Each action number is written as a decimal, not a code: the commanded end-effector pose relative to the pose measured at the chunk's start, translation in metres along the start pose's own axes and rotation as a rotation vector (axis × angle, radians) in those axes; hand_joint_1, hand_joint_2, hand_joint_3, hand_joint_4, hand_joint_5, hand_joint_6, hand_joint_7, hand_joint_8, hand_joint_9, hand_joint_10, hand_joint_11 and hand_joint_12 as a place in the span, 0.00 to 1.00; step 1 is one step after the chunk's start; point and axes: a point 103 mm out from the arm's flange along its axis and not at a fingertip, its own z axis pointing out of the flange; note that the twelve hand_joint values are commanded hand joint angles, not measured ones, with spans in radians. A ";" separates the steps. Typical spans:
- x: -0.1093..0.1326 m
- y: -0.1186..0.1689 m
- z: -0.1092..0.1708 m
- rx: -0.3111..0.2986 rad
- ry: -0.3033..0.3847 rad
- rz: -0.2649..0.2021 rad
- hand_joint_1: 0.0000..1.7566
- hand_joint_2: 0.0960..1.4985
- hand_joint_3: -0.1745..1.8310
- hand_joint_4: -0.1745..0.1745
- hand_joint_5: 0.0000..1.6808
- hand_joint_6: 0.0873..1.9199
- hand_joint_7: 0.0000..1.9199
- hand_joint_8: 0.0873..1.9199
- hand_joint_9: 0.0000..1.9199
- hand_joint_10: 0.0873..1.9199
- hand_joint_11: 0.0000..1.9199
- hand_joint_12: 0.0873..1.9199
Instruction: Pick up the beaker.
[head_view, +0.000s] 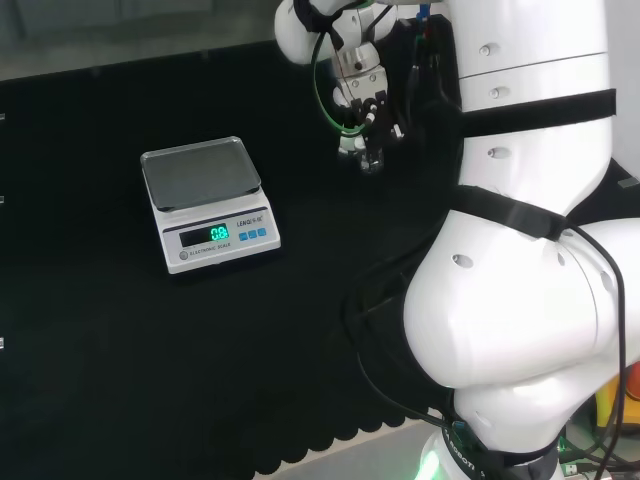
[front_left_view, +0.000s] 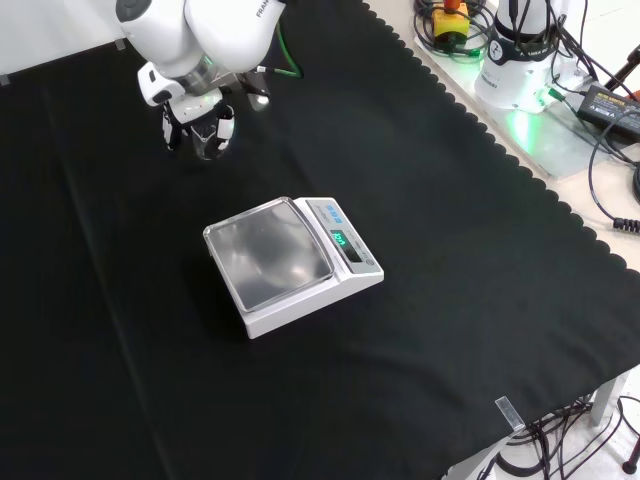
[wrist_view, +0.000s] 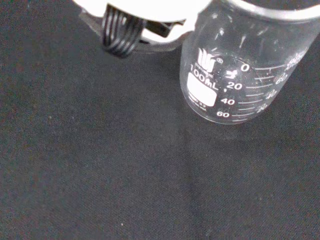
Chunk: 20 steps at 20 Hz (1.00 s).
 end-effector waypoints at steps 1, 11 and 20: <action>-0.001 0.000 -0.011 0.019 0.007 -0.016 0.72 0.40 0.37 0.05 0.57 0.06 0.52 0.17 0.71 0.00 0.75 0.27; 0.003 -0.017 -0.055 -0.019 0.000 -0.021 0.71 0.39 0.37 0.03 0.57 0.06 0.52 0.17 0.72 0.00 0.76 0.27; 0.014 -0.037 -0.094 -0.042 0.011 -0.025 0.70 0.39 0.37 0.01 0.57 0.07 0.52 0.17 0.73 0.00 0.78 0.26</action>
